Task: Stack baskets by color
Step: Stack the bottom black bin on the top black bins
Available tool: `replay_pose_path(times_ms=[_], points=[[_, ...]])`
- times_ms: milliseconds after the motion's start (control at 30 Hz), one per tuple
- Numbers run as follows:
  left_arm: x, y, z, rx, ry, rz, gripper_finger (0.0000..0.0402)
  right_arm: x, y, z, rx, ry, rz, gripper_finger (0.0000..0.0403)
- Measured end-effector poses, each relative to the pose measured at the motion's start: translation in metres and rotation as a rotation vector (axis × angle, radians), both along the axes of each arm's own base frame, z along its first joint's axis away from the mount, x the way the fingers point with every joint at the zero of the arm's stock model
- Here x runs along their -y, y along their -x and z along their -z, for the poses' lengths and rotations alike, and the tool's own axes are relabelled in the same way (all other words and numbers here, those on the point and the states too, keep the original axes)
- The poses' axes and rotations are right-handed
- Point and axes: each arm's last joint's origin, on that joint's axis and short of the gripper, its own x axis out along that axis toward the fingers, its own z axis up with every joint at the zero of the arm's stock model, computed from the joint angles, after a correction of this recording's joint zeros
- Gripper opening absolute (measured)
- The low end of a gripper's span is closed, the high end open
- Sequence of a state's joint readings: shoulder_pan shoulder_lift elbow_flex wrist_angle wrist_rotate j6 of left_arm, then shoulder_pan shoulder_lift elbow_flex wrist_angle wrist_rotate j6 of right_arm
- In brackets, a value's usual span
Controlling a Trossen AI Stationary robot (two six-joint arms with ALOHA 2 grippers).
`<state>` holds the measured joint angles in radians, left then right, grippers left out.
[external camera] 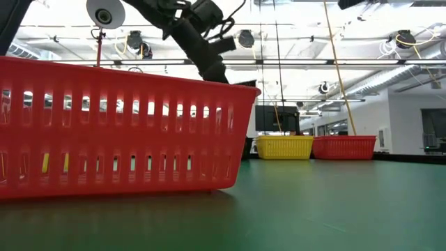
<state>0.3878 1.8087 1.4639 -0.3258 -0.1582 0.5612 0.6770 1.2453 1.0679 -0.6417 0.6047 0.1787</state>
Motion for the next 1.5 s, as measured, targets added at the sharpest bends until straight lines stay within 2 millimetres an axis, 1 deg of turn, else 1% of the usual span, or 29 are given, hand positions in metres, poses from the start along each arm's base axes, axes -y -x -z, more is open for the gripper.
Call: replay_pose_path(times_ms=[100,167,233,333,467,667,833,967,1067,1233,1500], points=[[-0.004,-0.003,0.012,-0.043,-0.005,0.006,0.0018,0.003,-0.001,0.011,-0.003,0.003,0.013,0.0203],[-0.009,-0.003,0.019,-0.068,-0.001,-0.001,0.0016,0.005,-0.001,0.018,-0.015,0.012,0.020,0.0203],[-0.015,-0.003,0.023,-0.077,-0.002,-0.012,0.0009,0.007,-0.002,0.023,-0.018,0.015,0.030,0.0203],[-0.022,-0.002,0.030,-0.091,0.014,-0.026,0.0009,0.011,-0.002,0.028,-0.030,0.023,0.041,0.0203],[-0.027,-0.002,0.040,-0.122,0.027,-0.027,0.0020,0.011,-0.003,0.028,-0.029,0.024,0.039,0.0203],[-0.030,-0.007,0.047,-0.123,0.013,0.006,0.0007,0.011,-0.003,0.029,-0.031,0.028,0.035,0.0203],[-0.034,-0.009,0.052,-0.133,-0.019,0.037,0.0021,0.011,-0.002,0.029,-0.037,0.032,0.034,0.0203],[-0.039,-0.010,0.062,-0.164,-0.027,0.047,0.0008,0.011,-0.002,0.029,-0.039,0.033,0.033,0.0203],[-0.042,-0.013,0.061,-0.134,-0.042,0.042,0.0010,0.011,-0.002,0.029,-0.040,0.033,0.032,0.0203],[-0.043,-0.012,0.064,-0.150,-0.052,0.048,0.0026,0.011,-0.002,0.029,-0.044,0.035,0.031,0.0203],[-0.045,-0.011,0.063,-0.136,-0.036,0.050,0.0007,0.011,-0.002,0.029,-0.044,0.035,0.031,0.0203]])
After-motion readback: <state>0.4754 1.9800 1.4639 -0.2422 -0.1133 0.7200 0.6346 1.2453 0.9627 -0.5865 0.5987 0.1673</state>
